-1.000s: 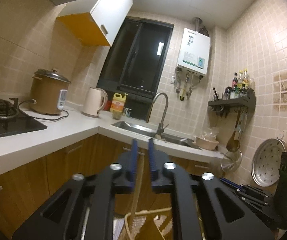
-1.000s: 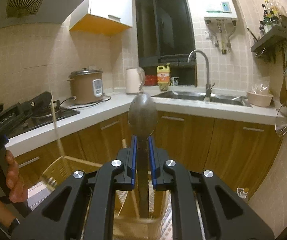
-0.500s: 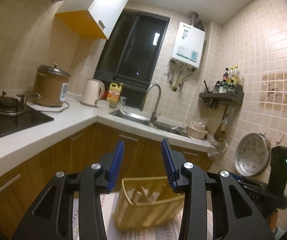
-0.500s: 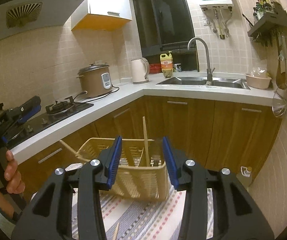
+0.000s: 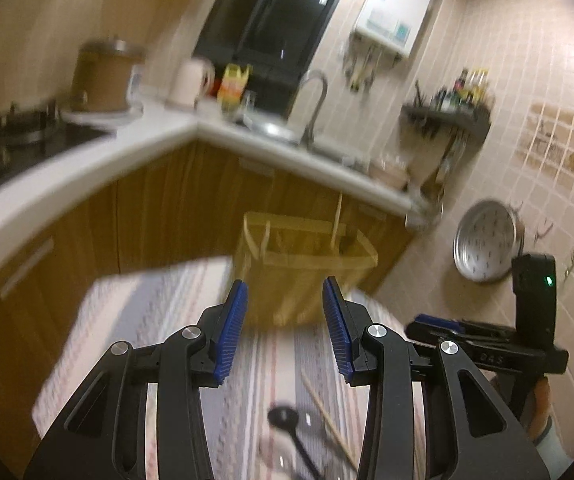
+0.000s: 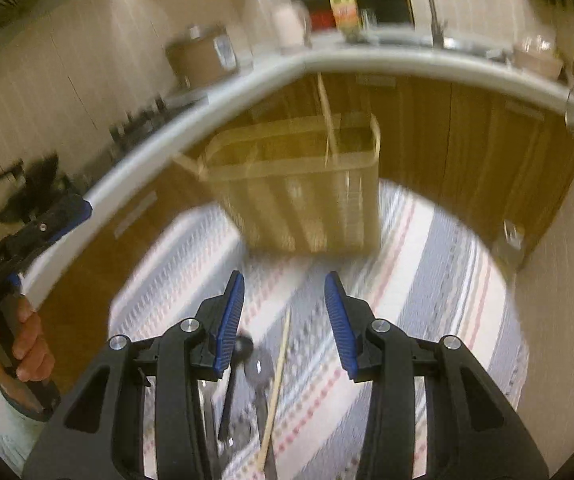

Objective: Organize utensils

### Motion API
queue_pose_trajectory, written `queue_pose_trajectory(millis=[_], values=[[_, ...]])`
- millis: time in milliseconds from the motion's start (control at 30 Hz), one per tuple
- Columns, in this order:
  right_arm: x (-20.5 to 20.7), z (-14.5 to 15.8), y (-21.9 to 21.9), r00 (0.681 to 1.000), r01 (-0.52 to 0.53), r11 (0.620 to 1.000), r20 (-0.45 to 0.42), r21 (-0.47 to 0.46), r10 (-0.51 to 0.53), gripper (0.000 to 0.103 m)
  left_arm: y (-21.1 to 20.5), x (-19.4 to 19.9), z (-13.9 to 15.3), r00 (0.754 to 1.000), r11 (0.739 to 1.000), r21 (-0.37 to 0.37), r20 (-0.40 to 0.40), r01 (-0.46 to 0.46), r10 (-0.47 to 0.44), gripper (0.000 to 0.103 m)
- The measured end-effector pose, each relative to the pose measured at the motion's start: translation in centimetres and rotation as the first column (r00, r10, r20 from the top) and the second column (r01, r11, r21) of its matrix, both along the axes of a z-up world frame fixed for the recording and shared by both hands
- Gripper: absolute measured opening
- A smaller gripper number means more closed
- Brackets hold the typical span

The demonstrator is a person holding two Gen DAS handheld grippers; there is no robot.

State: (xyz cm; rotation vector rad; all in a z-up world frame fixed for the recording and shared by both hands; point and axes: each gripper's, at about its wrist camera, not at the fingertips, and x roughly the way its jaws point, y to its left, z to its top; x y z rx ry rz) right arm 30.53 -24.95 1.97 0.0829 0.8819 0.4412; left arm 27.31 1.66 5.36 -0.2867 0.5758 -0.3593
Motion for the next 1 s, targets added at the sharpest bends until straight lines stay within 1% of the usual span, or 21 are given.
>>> queue_pose_trajectory(millis=[67, 100, 167, 267, 333, 400, 500, 567, 600, 667, 733, 800, 833, 900, 933, 967, 1000], values=[[0.0, -1.7, 0.8, 0.998, -0.004, 0.999, -0.064, -0.051, 0.0, 0.039, -0.2, 0.0, -1.5, 0.998, 1.0, 0.013, -0.065, 0.02, -0.019, 0.037], [0.0, -2.8, 1.2, 0.995, -0.014, 0.997, -0.101, -0.071, 0.006, 0.039, -0.4, 0.1, -2.6, 0.993, 0.999, 0.026, -0.11, 0.034, -0.031, 0.037], [-0.1, -4.7, 1.7, 0.985, -0.034, 0.997, -0.17, -0.075, 0.021, 0.039, -0.8, 0.3, -4.6, 0.979, 0.997, 0.043, -0.194, 0.065, -0.056, 0.037], [-0.3, -7.5, 2.5, 0.962, -0.056, 0.995, -0.272, -0.077, 0.033, 0.039, -1.2, 0.6, -8.1, 0.942, 0.993, 0.049, -0.323, 0.107, -0.086, 0.039], [-0.7, -8.9, 2.9, 0.953, -0.073, 0.993, -0.302, -0.093, 0.041, 0.039, -1.5, 0.7, -10.6, 0.913, 0.991, 0.028, -0.393, 0.129, -0.107, 0.039], [-1.2, -10.0, 3.6, 0.948, -0.092, 0.989, -0.314, -0.12, 0.05, 0.039, -1.8, 0.5, -12.7, 0.893, 0.99, 0.036, -0.436, 0.139, -0.11, 0.039], [-1.5, -11.2, 4.4, 0.941, -0.102, 0.986, -0.333, -0.132, 0.053, 0.038, -1.7, 0.5, -14.8, 0.875, 0.991, 0.01, -0.47, 0.135, -0.115, 0.039], [-1.3, -11.9, 5.1, 0.943, -0.102, 0.983, -0.329, -0.153, 0.046, 0.036, -1.5, 0.7, -15.8, 0.869, 0.991, -0.004, -0.48, 0.134, -0.119, 0.038], [-1.3, -12.1, 5.3, 0.946, -0.096, 0.981, -0.323, -0.169, 0.037, 0.035, -1.6, 0.7, -16.0, 0.867, 0.991, -0.008, -0.483, 0.134, -0.121, 0.038], [-1.2, -12.5, 5.7, 0.948, -0.087, 0.978, -0.316, -0.189, 0.024, 0.029, -1.6, 0.9, -16.4, 0.866, 0.99, -0.02, -0.483, 0.14, -0.132, 0.038], [-0.9, -13.0, 6.1, 0.948, -0.081, 0.977, -0.319, -0.199, 0.014, 0.028, -2.1, 1.1, -16.6, 0.862, 0.989, -0.021, -0.487, 0.147, -0.138, 0.038], [-0.8, -13.2, 6.4, 0.953, -0.074, 0.974, -0.304, -0.215, 0.005, 0.023, -2.5, 1.2, -16.7, 0.861, 0.988, -0.02, -0.488, 0.154, -0.144, 0.037], [-0.5, -13.1, 6.6, 0.954, -0.077, 0.97, -0.299, -0.229, 0.005, 0.015, -2.7, 1.2, -16.6, 0.864, 0.988, -0.01, -0.483, 0.157, -0.142, 0.037], [-0.4, -13.3, 7.1, 0.953, -0.088, 0.965, -0.302, -0.248, 0.009, 0.008, -3.3, 1.2, -16.3, 0.869, 0.987, 0.012, -0.475, 0.162, -0.137, 0.035], [-0.2, -13.3, 7.4, 0.954, -0.09, 0.962, -0.3, -0.258, 0.008, 0.006, -3.6, 1.3, -16.3, 0.87, 0.986, 0.019, -0.474, 0.163, -0.135, 0.032], [-0.3, -13.3, 7.7, 0.957, -0.093, 0.956, -0.29, -0.277, 0.009, 0.005, -3.8, 1.4, -16.3, 0.869, 0.986, 0.022, -0.477, 0.165, -0.134, 0.023], [-0.5, -13.4, 7.9, 0.958, -0.097, 0.955, -0.287, -0.282, 0.013, 0.005, -4.1, 1.5, -16.5, 0.866, 0.986, 0.027, -0.481, 0.166, -0.133, 0.01]])
